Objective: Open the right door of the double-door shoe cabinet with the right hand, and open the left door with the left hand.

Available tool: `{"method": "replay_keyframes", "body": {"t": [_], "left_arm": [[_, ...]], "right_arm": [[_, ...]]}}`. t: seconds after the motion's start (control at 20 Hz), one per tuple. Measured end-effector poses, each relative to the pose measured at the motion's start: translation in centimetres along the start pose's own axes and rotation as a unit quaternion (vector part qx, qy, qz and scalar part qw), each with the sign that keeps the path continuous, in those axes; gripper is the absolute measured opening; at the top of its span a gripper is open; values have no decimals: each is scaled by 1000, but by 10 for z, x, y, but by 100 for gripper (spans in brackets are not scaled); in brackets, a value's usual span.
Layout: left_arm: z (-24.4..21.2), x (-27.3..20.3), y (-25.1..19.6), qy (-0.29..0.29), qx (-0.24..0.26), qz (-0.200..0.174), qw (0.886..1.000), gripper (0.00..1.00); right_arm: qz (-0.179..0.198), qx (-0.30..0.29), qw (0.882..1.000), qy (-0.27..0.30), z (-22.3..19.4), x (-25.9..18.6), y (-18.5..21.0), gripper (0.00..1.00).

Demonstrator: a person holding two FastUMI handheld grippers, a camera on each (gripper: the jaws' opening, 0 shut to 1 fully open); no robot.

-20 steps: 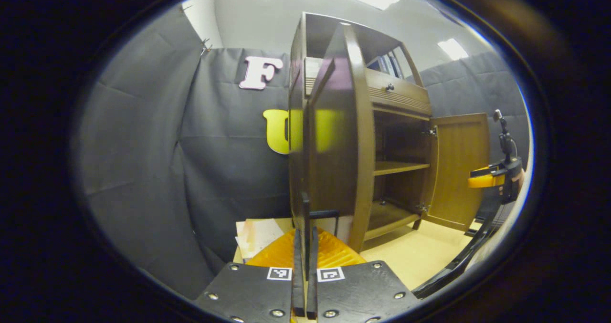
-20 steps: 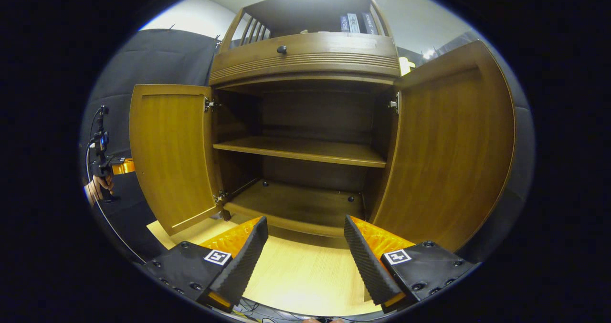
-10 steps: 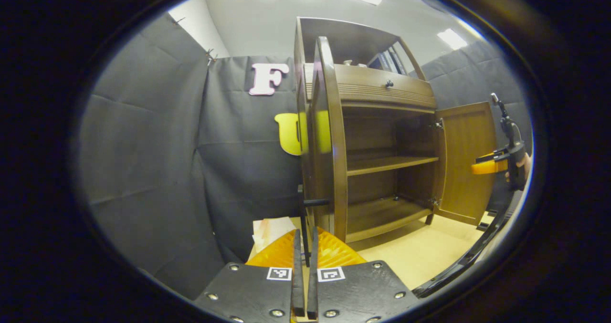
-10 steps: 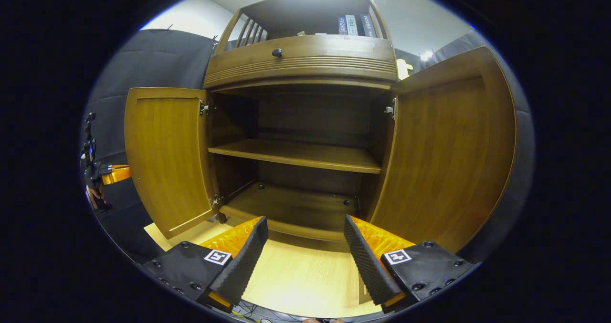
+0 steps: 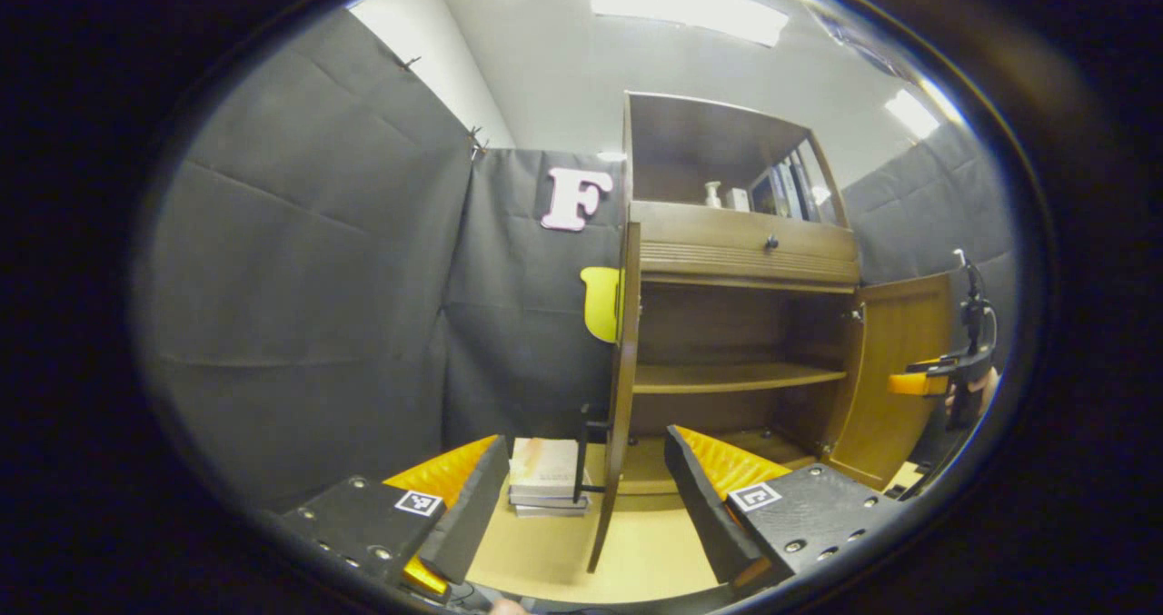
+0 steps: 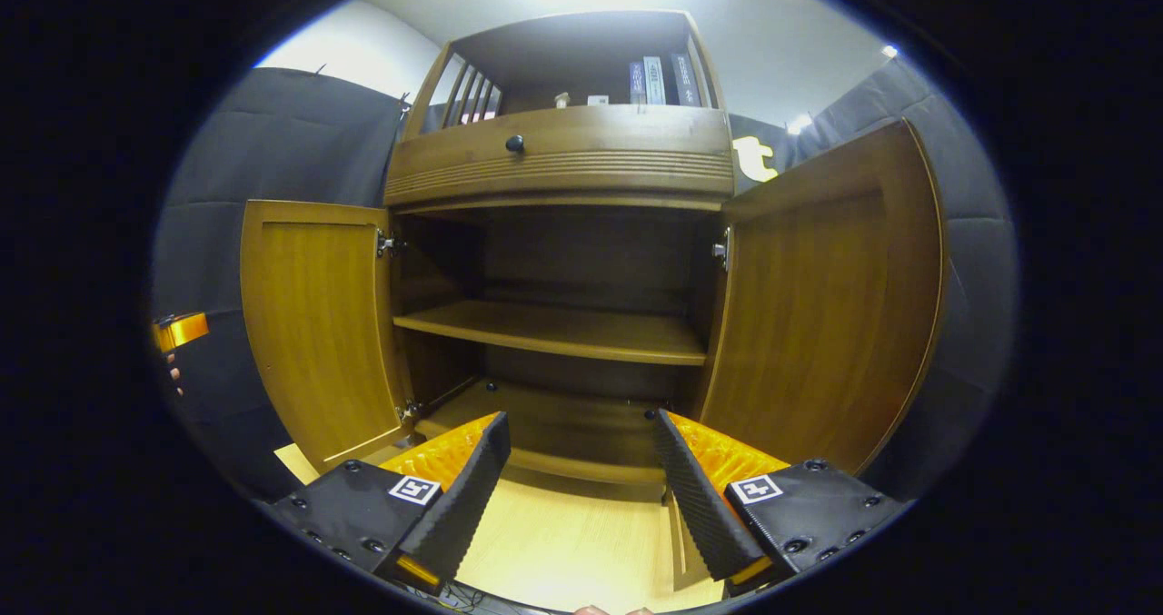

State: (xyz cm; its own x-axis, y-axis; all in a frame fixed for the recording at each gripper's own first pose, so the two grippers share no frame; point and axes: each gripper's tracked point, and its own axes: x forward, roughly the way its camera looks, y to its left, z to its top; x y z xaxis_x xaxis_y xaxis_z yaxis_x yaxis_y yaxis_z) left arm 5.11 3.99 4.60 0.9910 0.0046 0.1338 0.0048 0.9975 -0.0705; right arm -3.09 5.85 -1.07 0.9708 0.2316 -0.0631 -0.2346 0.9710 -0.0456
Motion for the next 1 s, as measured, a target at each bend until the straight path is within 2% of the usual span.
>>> {"method": "replay_keyframes", "body": {"t": [0.05, 0.3, 0.45, 0.65, 0.7, 0.85, 1.0], "left_arm": [[4, 2, -7, -3, -4, 0, 1000, 100], [14, 3, -49, -2, 15, 4, 1000, 100], [13, 21, -80, 6, 29, -3, 1000, 100], [-1, 53, -121, 17, 5, -20, 1000, 100], [-7, 59, -126, 22, 3, -16, 1000, 100], [-24, 69, -125, 40, 9, 28, 999, 100], [-40, 74, -140, 51, 4, 25, 998, 100]], "right_arm": [[0, -3, 1000, -7, 6, -2, -1, 97], [-10, 8, 1000, -26, 29, -20, -15, 97], [-26, 25, 999, -24, 31, -32, -28, 97], [-61, 28, 998, -18, 20, -45, -50, 96], [-65, 29, 997, -17, 16, -48, -51, 96], [-77, 34, 996, -18, 10, -53, -56, 96], [-73, 43, 996, -13, 2, -52, -51, 100]]}}
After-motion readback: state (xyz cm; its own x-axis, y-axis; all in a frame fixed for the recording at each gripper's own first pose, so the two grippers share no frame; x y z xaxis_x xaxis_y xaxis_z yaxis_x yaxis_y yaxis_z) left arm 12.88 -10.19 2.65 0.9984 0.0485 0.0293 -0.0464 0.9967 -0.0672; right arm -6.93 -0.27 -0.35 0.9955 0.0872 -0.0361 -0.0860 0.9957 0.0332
